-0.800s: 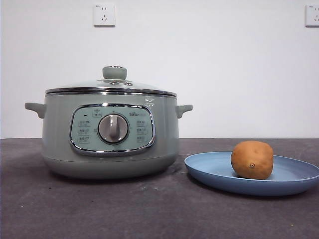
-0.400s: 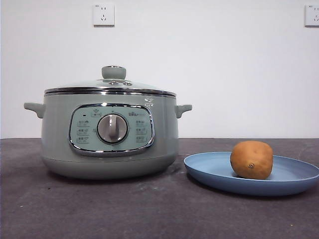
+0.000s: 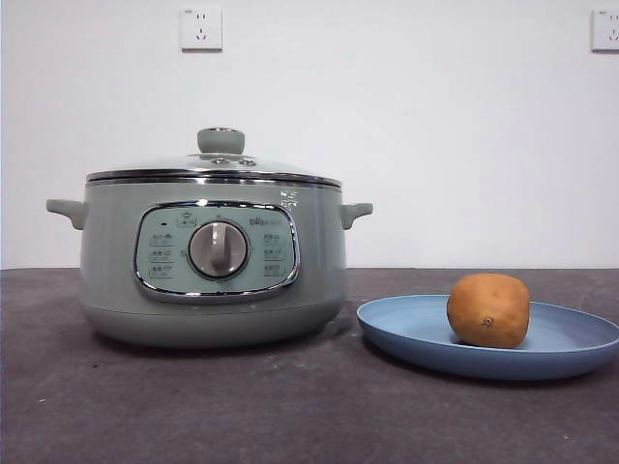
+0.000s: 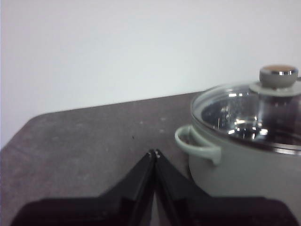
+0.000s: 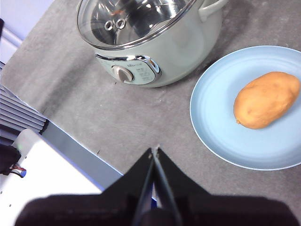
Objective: Take the potato out from the steamer,put the potato on the plate,close the lid
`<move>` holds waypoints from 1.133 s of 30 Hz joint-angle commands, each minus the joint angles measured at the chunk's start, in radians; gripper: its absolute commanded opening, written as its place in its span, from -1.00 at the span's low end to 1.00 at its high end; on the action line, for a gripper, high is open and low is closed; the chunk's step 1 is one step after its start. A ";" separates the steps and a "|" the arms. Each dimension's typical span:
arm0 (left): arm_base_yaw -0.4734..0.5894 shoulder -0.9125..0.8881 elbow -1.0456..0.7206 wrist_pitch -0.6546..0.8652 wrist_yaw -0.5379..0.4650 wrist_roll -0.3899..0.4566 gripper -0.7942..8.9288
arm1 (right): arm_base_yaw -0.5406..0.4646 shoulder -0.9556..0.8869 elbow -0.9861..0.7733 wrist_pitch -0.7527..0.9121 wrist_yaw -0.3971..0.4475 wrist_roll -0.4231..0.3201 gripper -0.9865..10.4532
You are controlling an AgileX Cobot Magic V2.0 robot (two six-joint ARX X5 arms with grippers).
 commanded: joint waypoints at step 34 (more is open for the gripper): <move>0.003 -0.106 -0.136 -0.135 -0.025 -0.009 -0.84 | 0.001 0.000 0.001 0.003 0.003 0.008 -0.83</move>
